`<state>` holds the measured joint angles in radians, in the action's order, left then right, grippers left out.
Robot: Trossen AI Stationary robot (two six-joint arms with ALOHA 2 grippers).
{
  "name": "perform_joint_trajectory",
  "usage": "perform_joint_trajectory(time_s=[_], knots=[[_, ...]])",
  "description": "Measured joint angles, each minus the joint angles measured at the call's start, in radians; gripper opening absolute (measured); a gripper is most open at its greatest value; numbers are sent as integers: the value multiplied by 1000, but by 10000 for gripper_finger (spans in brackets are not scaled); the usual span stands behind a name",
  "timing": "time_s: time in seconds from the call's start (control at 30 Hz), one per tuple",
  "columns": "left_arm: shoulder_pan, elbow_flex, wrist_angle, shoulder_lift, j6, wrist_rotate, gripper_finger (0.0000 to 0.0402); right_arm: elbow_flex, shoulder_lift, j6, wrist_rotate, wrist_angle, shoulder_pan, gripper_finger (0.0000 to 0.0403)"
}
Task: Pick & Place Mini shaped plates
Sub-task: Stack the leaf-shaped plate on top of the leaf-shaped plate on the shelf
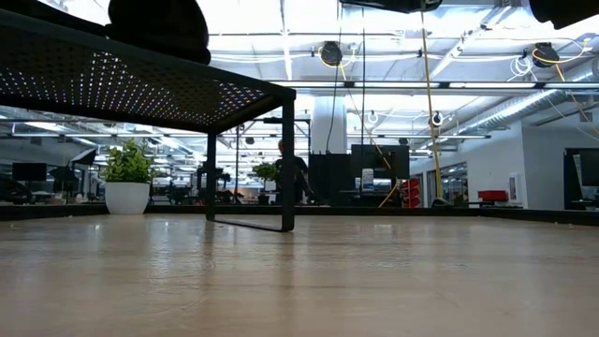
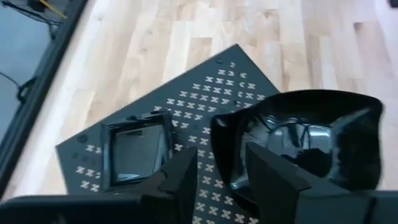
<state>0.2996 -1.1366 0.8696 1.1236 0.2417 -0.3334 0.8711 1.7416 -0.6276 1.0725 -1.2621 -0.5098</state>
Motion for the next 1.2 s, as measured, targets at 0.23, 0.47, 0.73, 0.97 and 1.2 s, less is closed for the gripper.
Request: perform_joint_trajectory(time_s=[0.23, 0.47, 0.73, 0.97, 1.2], knots=[[-1, 0, -12, 0, 93, 61, 148, 0, 0, 20, 0, 11, 0, 221], [73, 0, -343, 4, 41, 283, 127, 0, 0, 21, 0, 11, 4, 217], [154, 1, -515, 159, 19, 94, 107, 0, 0, 48, -1, 18, 9, 218], [147, 1, -505, 283, 26, 68, 106, 0, 0, 66, -1, 29, 11, 215], [149, -2, -305, 245, 188, 6, 106, 0, 0, 67, 0, 40, 11, 217]])
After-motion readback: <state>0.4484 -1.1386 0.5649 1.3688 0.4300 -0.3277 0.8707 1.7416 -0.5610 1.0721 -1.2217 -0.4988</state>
